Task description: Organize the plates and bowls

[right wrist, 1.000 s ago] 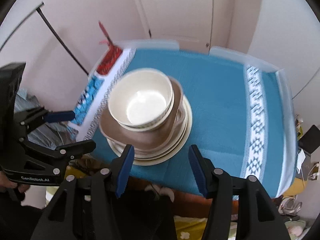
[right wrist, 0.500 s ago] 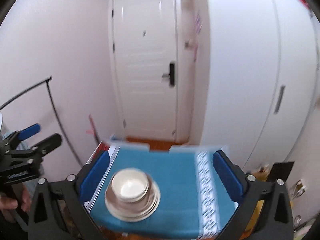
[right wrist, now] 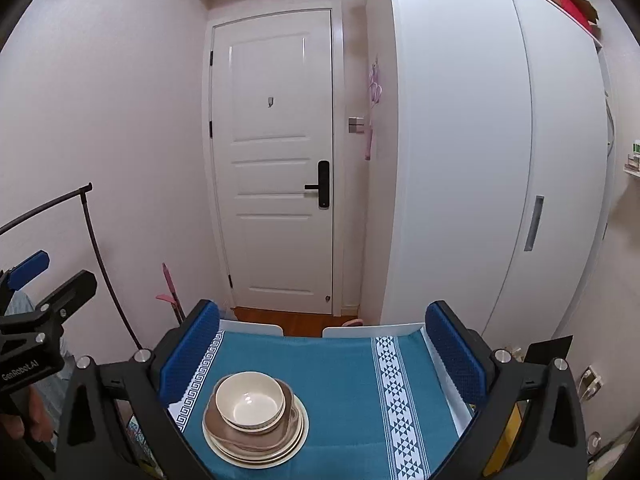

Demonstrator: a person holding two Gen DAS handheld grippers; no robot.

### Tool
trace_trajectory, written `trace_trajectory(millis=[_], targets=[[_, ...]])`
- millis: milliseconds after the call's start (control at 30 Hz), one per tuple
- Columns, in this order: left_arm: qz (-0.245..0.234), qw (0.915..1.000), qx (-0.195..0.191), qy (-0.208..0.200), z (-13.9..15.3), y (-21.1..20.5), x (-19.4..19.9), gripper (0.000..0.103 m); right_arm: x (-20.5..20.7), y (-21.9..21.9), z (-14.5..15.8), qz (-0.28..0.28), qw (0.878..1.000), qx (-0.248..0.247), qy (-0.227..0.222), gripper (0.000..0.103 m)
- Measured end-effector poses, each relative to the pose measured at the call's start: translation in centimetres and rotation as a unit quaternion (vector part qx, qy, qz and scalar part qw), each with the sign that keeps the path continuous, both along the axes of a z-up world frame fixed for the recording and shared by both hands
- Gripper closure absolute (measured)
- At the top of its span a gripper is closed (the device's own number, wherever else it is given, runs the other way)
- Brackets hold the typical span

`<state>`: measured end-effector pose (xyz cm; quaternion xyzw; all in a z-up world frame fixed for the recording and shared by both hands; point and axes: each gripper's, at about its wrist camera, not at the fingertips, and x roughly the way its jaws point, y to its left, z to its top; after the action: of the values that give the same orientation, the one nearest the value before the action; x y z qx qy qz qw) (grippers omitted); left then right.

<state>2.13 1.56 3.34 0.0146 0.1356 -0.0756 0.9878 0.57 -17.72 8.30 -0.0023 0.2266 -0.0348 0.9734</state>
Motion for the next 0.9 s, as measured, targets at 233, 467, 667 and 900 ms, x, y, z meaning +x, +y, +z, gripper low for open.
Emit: trace_trajectory(millis=[233,467,667,900], targets=[[0.002,1.0000,0.006,-0.002,0.2,0.1,0.0,0.000,0.7,-0.1,-0.1,-0.004,1.000,0.003,0.001,0.000],[0.005,1.0000,0.003,-0.002,0.1,0.0,0.0,0.000,0.9,-0.1,-0.1,-0.005,1.000,0.002,0.001,0.000],[0.003,1.0000,0.004,-0.001,0.2,-0.1,0.1,0.000,1.0,-0.5,0.0,-0.010,1.000,0.005,-0.002,0.000],[0.003,1.0000,0.004,-0.003,0.3,-0.5,0.1,0.000,1.2,-0.8,0.1,-0.013,1.000,0.006,-0.002,0.000]])
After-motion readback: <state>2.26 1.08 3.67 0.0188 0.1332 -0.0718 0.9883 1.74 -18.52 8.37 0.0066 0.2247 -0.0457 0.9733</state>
